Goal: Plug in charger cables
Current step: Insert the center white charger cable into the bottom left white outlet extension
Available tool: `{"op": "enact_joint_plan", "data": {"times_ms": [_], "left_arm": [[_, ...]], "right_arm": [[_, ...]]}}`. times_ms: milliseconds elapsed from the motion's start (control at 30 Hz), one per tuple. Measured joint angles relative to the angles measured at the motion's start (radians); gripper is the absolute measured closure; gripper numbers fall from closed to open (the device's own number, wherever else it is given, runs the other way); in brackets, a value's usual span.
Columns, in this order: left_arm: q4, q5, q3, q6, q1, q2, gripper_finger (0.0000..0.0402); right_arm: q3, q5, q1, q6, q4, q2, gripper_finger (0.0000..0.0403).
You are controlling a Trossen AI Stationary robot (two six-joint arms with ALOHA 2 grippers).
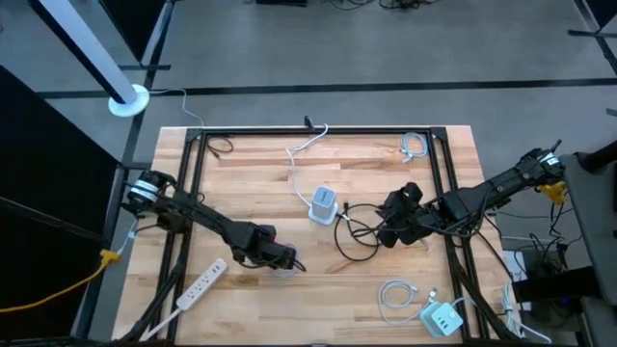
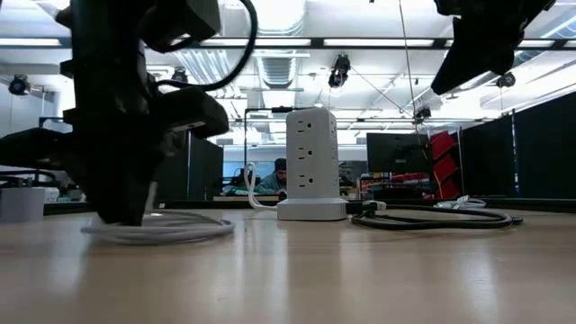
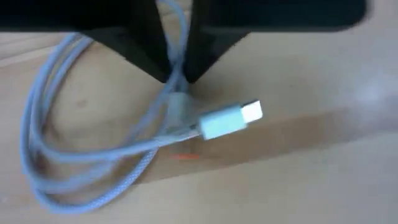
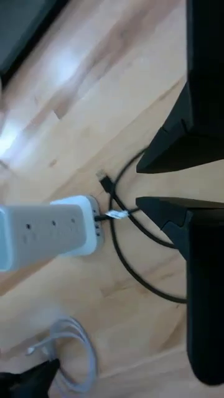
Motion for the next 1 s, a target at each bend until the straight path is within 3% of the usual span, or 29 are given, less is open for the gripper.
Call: {"op": "enact_joint_plan", "data": {"times_ms": [100, 167, 333, 433, 600, 700, 767, 867, 1000], "left_arm": [[-0.001, -0.201, 0.027, 0.152, -0.013, -0.073, 0.0395], [0.008, -0.266, 0.052, 0.313, -0.018, -0.125, 0.0398], [0.006, -0.416, 0.104, 0.928, -0.012, -0.23, 0.04], [0.008, -0.556, 0.15, 1.225, -0.011, -0.278, 0.04], [0.008, -0.762, 0.242, 1.456, 0.0, -0.337, 0.0401], [0.036, -0.746, 0.295, 1.574, -0.003, -0.363, 0.0401], [0.066, -0.677, 0.321, 1.676, -0.003, -0.38, 0.0401], [0.109, -0.553, 0.345, 1.794, -0.001, -0.402, 0.0401], [0.115, -0.456, 0.351, 1.839, -0.003, -0.413, 0.0401]], "right_arm": [[0.0, 0.005, 0.0, -0.089, 0.019, 0.0, 0.0337], [-0.001, 0.004, 0.0, -0.142, 0.038, 0.0, 0.0334], [-0.001, 0.003, 0.0, -0.188, 0.152, 0.0, 0.0333], [-0.001, 0.002, 0.0, -0.223, 0.32, 0.0, 0.034], [-0.001, -0.022, -0.002, -0.491, 0.751, 0.023, 0.0345], [0.003, -0.035, -0.005, -0.712, 1.049, 0.058, 0.034], [0.026, -0.041, -0.005, -0.852, 1.151, 0.089, 0.0334], [0.103, -0.045, -0.018, -0.935, 1.118, 0.139, 0.0327], [0.234, -0.054, -0.059, -0.888, 0.98, 0.237, 0.0322]]}}
